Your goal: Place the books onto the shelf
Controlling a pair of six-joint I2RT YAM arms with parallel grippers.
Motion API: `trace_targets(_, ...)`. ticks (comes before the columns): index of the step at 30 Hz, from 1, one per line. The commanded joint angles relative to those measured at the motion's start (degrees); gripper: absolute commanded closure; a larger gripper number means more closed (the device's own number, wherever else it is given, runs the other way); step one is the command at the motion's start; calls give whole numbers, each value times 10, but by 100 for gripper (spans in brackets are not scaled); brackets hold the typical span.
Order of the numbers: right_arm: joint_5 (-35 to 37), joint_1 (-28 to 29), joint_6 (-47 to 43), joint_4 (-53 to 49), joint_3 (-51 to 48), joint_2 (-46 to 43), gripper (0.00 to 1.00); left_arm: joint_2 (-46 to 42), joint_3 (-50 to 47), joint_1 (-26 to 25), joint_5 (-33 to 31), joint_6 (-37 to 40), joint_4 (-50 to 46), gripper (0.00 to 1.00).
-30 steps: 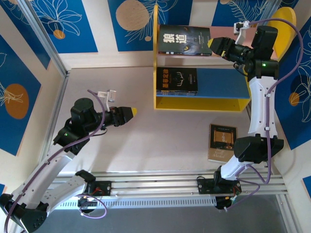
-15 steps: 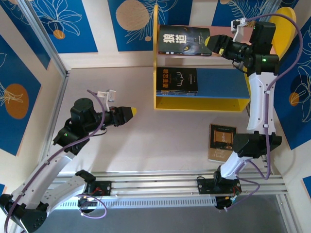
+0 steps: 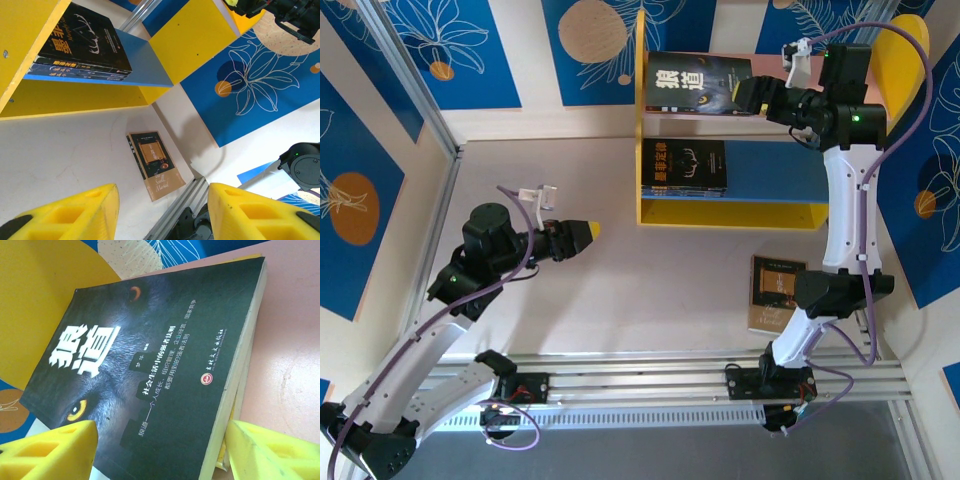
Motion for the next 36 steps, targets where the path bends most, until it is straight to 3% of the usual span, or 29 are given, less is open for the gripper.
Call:
trace_targets(1, 14, 7, -15, -48, 12, 5, 31, -6, 6, 5, 0, 0, -1, 49)
trace_targets(10, 28, 12, -27, -60, 17, 6, 28, -3, 9, 5, 1, 0, 0, 49)
trace_targets(23, -78, 16, -25, -53, 21, 7, 28, -5, 5, 5, 0, -1, 2, 49)
trace_targets(36, -19, 6, -16, -36, 24, 10, 28, -10, 2, 5, -3, 0, 1, 49)
